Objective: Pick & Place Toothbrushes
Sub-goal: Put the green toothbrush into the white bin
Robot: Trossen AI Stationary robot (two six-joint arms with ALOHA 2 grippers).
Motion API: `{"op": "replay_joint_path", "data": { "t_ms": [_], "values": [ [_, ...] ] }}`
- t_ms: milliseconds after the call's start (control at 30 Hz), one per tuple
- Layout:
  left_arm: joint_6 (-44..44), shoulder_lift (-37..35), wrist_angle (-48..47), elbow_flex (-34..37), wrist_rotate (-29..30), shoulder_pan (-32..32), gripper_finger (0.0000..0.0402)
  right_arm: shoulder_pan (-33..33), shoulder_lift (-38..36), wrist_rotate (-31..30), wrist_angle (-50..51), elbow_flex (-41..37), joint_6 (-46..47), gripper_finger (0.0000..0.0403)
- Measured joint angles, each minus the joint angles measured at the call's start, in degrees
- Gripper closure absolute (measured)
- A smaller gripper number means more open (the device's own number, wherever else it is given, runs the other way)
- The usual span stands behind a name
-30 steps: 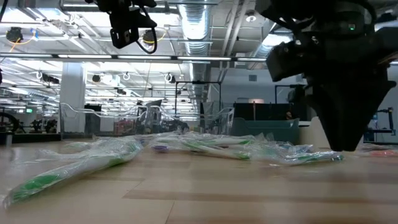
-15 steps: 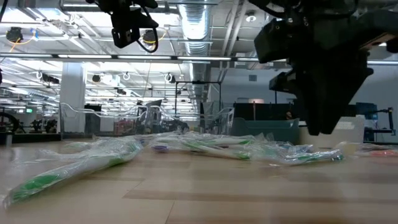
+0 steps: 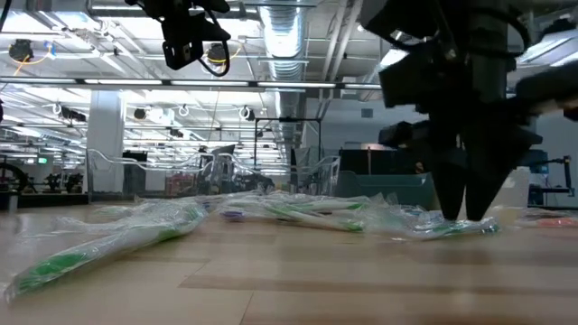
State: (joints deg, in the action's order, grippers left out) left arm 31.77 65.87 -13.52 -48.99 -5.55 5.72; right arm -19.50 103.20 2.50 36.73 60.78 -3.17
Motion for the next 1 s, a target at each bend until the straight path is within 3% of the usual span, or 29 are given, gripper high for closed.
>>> {"op": "replay_joint_path", "data": {
  "t_ms": [333, 467, 667, 900, 1000],
  "values": [
    [0.0, 0.0, -0.09, 0.0, -0.02, 0.0, 0.0257, -0.32, -0.04, -0.11, -9.39, -4.16, 0.04, 0.0218],
    [0.02, 0.0, -0.11, 0.0, -0.03, 0.0, 0.0257, -0.34, 0.79, -1.06, -10.96, -4.05, 0.04, 0.0209],
    [0.11, 0.0, -0.19, 0.0, 0.01, 0.0, 0.0257, -0.21, 2.44, -1.14, -11.28, -3.97, 0.2, 0.026],
    [0.13, 0.0, -0.22, 0.0, 0.67, 0.0, 0.0257, -0.23, 3.35, -1.16, -8.27, -2.11, 0.77, 0.0382],
    [0.1, 0.0, -0.26, 0.0, 0.71, 0.0, 0.0257, 0.05, 3.67, -2.27, -1.97, 1.03, 3.18, 0.0383]
  ]
}}
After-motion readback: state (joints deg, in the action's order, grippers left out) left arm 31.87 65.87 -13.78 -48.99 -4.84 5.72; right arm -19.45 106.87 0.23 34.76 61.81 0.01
